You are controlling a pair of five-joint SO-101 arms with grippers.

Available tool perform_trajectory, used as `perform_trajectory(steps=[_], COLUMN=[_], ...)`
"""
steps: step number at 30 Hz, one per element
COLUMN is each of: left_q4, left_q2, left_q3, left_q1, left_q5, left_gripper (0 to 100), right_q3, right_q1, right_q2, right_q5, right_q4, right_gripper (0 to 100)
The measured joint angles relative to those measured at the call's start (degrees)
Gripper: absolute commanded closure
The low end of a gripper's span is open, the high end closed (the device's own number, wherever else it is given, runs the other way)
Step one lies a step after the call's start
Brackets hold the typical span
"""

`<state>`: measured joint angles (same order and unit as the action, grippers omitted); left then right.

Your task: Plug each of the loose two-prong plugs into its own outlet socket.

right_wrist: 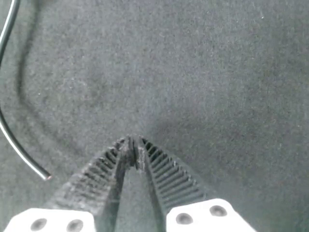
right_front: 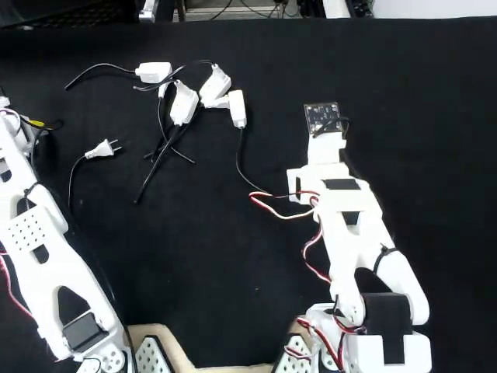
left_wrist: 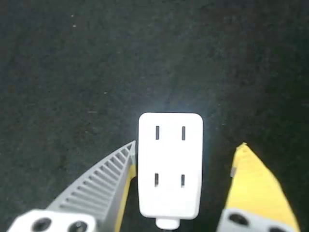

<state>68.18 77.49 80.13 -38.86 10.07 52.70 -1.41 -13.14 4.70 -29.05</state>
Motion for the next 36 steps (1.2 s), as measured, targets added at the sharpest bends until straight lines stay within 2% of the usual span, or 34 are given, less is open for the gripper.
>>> perform_trajectory(steps=[4,10,14,21,27,30,36], left_q4=[0.1,1.8,4.4,10.3,23.9,29.8,32.1], left_q2=[0.0,-0.1,0.0,0.1,0.6,-0.8,-5.1], left_q3=[0.0,0.9,0.9,1.9,12.7,12.8,12.7], left_q1=[0.9,2.3,2.8,2.8,2.6,2.5,2.6], left_q5=[0.7,11.2,18.0,24.7,29.7,32.6,34.0], left_gripper=[83,97,96,97,97,97,97], right_q3=[0.0,0.0,0.0,0.0,0.0,0.0,0.0], right_q1=[0.0,0.0,0.0,0.0,0.0,0.0,0.0], right_q2=[0.0,0.0,0.0,0.0,0.0,0.0,0.0], right_q5=[0.0,0.0,0.0,0.0,0.0,0.0,0.0], right_q4=[0.0,0.8,1.1,1.1,1.1,1.1,1.1], right_gripper=[98.4,98.4,98.4,98.4,98.4,98.4,98.4])
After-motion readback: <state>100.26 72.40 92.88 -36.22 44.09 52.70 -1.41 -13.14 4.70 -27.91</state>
